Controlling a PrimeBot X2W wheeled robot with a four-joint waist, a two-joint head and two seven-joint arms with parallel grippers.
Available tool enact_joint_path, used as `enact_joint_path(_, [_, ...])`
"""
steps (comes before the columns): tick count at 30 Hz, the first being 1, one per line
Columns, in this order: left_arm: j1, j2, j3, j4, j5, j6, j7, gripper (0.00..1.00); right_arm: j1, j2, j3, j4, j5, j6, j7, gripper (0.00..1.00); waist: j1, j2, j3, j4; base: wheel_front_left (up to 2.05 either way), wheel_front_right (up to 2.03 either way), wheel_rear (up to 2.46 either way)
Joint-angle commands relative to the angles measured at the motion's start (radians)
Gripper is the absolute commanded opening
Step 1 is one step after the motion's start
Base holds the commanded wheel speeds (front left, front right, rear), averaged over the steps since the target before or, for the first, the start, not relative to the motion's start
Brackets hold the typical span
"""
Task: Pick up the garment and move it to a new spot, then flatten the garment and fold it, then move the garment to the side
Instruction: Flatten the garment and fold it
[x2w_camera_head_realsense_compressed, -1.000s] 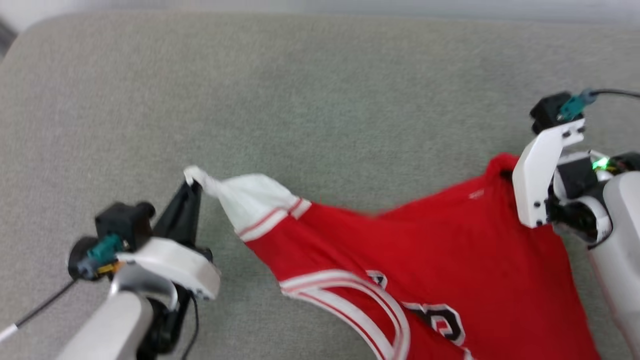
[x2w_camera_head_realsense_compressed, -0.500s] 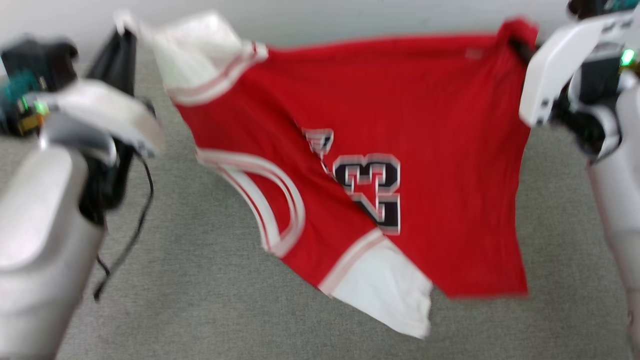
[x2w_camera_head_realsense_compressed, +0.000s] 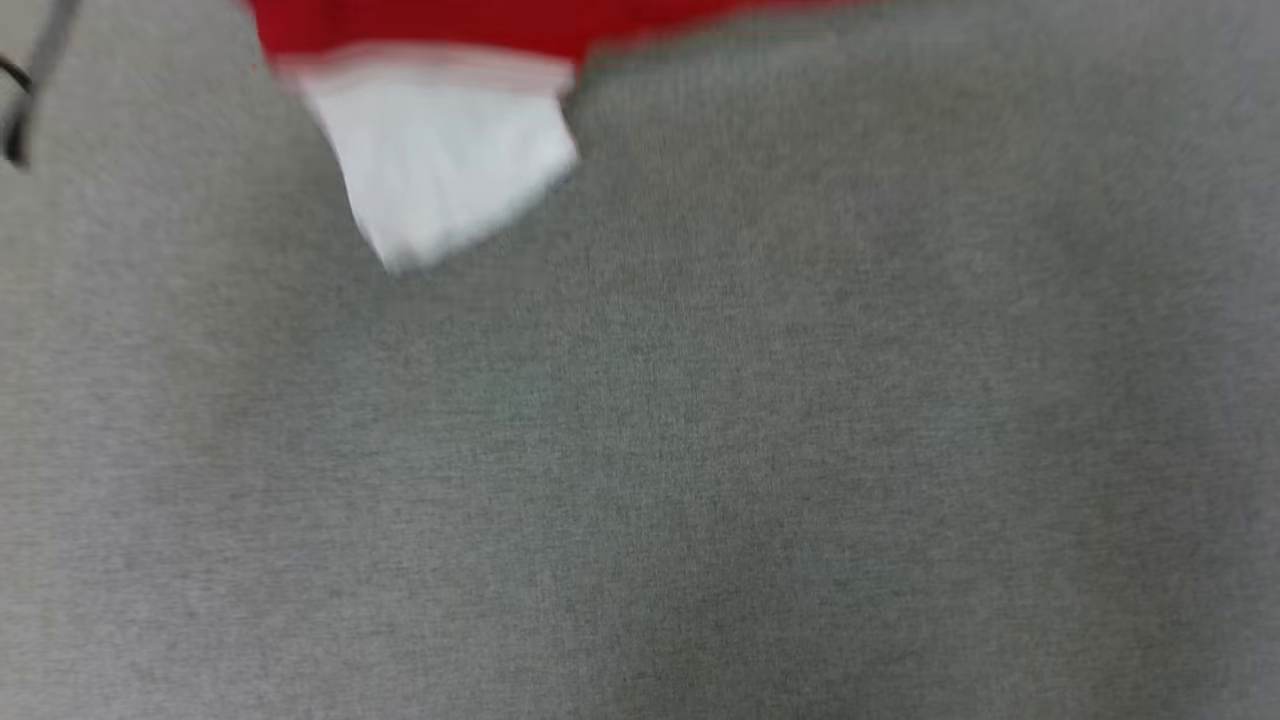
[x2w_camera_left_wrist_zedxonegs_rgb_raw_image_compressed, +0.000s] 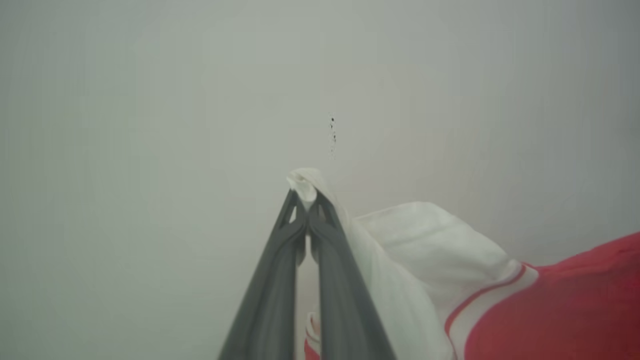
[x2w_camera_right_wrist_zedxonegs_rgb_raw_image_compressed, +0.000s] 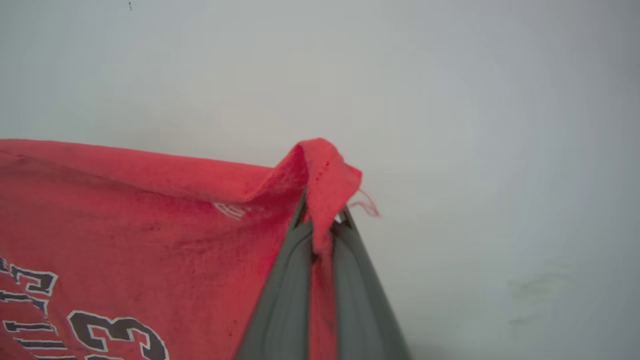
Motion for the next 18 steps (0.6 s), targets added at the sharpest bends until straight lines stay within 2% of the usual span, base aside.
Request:
enact_joint_path(1, [-0.025, 0.005, 0.003, 0.007, 0.007, -0.003, -0.007, 0.0, -0.027, 0.002, -0.002, -0.002, -0.008, 0.0, -0.011, 0.0, -0.0001, -0.0001, 0.052, -0.006, 0.0, 0.0, 0.0])
enact_joint_path(9, [-0.257, 0.022, -0.014, 0.073, 0.055, -0.035, -0.004, 0.0, -0.224, 0.003, 0.009, 0.042, -0.01, 0.0, -0.088, 0.0, -0.0001, -0.0001, 0.187, -0.01, 0.0, 0.0, 0.0])
enact_joint_path(18, [-0.27, -0.01, -0.028, 0.172, 0.036, -0.066, -0.038, 0.0, -0.308, 0.021, 0.084, 0.171, 0.016, 0.0, -0.136, 0.0, -0.0001, -0.0001, 0.291, 0.005, 0.0, 0.0, 0.0])
